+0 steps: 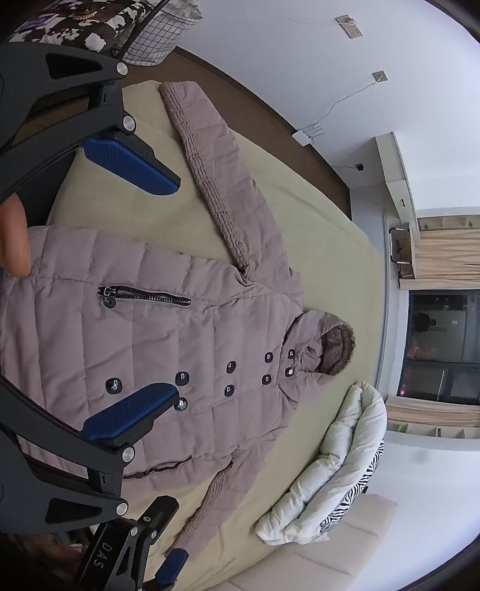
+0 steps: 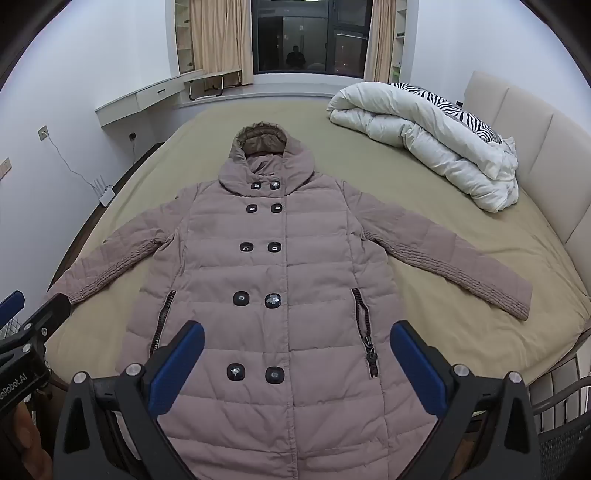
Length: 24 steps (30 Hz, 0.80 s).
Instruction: Fold large clothes
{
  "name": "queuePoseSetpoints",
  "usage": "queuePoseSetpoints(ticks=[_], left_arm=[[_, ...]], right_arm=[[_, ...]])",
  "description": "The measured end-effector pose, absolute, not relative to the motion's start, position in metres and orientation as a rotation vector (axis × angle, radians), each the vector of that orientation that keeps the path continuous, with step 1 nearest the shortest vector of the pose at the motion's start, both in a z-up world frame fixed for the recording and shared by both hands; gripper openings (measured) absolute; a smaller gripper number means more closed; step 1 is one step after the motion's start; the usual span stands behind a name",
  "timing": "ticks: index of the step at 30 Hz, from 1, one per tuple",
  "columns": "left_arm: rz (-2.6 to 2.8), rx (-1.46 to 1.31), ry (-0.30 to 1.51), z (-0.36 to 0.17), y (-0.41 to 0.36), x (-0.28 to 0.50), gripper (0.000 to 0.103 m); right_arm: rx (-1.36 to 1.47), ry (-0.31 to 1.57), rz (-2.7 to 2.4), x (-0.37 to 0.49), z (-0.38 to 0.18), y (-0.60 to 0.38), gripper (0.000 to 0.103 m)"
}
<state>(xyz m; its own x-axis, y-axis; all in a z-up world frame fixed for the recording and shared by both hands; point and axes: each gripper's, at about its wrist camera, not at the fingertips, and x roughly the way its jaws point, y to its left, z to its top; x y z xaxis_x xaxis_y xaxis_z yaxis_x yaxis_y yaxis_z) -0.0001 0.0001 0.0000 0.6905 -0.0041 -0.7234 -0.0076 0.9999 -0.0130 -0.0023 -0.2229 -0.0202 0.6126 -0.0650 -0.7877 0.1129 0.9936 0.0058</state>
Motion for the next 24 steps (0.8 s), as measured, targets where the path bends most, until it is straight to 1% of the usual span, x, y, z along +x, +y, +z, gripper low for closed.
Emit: queuePoseSetpoints(ticks=[24], left_arm=[[0.006, -0.013, 0.812, -0.0030, 0.0008, -0.0026, 0.103]], right_arm=[[0.057, 0.908, -0.103, -0.0027, -0.0224, -0.2229, 0.103]])
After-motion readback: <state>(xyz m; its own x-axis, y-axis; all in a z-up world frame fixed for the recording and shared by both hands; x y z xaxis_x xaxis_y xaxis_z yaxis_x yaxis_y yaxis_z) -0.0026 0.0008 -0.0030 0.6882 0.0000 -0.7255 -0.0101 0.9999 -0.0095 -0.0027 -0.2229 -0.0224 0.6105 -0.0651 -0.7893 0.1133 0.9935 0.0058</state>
